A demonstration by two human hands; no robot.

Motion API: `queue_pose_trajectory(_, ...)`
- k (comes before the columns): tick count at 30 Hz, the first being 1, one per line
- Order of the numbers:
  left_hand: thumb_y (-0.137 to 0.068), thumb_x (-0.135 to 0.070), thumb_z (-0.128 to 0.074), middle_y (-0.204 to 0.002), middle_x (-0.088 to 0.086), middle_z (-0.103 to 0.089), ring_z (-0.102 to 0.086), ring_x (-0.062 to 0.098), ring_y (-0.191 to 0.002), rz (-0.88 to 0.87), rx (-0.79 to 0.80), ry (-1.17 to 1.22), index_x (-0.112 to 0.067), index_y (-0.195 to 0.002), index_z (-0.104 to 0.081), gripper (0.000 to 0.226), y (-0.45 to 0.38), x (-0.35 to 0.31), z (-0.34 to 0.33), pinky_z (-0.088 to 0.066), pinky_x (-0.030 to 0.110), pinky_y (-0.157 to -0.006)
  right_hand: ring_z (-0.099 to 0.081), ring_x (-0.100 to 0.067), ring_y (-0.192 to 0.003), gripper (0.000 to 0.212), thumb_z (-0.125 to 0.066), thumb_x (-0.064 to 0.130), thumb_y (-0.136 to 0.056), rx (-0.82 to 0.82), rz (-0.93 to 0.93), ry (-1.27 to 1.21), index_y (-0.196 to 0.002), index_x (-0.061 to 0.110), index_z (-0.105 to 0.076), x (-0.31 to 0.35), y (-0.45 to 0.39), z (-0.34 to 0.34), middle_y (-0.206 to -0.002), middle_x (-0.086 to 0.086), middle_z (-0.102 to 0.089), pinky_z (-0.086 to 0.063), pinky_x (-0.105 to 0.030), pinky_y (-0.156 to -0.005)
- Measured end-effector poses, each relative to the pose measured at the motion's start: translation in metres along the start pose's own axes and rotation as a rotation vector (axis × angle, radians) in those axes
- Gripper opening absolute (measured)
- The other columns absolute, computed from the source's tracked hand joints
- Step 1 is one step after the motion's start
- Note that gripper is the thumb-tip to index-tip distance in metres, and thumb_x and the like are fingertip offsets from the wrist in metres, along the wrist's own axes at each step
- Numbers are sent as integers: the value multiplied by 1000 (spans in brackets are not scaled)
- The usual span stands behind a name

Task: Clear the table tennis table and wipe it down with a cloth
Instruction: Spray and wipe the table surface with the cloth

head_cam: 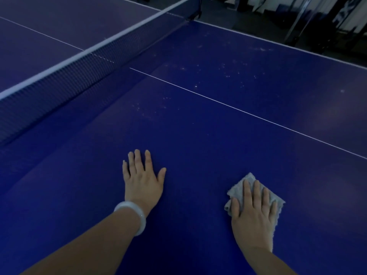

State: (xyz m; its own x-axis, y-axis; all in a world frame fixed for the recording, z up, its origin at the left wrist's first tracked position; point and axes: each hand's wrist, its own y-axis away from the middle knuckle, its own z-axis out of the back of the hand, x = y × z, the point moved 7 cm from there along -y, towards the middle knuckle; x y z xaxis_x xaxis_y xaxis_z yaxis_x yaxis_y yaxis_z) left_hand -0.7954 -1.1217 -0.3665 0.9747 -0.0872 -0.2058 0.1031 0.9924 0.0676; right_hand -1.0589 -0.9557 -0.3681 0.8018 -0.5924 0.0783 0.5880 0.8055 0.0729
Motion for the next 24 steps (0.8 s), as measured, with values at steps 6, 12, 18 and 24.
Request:
queue_pose_trajectory(6, -92, -60, 1, -161, 17, -3, 3, 31, -149, 1, -49, -50, -14, -155, -3, 78, 1, 1, -4, 1, 50, -121, 7, -22, -150, 67, -4, 58, -95, 1, 2, -10, -155, 29, 5, -6, -77, 6, -164, 0, 6, 7, -47, -121)
queue_pose_trajectory(12, -93, -58, -3, -162, 16, -3, 5, 29, -149, 5, -41, -43, -15, -155, -3, 75, -1, 1, -6, 4, 48, -121, 6, -28, -150, 63, -12, 53, -100, 61, 211, -33, -156, 29, 6, 81, -132, 4, -164, -3, 6, 5, -54, -120)
queue_pose_trajectory(18, -94, -58, -3, -162, 15, -1, 7, 29, -149, 11, -36, -42, -15, -155, -2, 74, -2, 1, -6, 3, 48, -121, 2, -16, -151, 59, -1, 59, -98, 68, 711, -9, -153, 39, 7, 86, -102, -4, -163, 10, 2, 3, -48, -121)
queue_pose_trajectory(24, -94, -58, -6, -162, 15, -1, 8, 28, -149, 13, -45, -49, -16, -155, -3, 74, -2, 1, -8, 6, 47, -121, -1, -30, -150, 65, -12, 54, -100, 25, -127, -29, -156, 25, -2, -18, -202, 13, -164, -6, -2, -4, -58, -118)
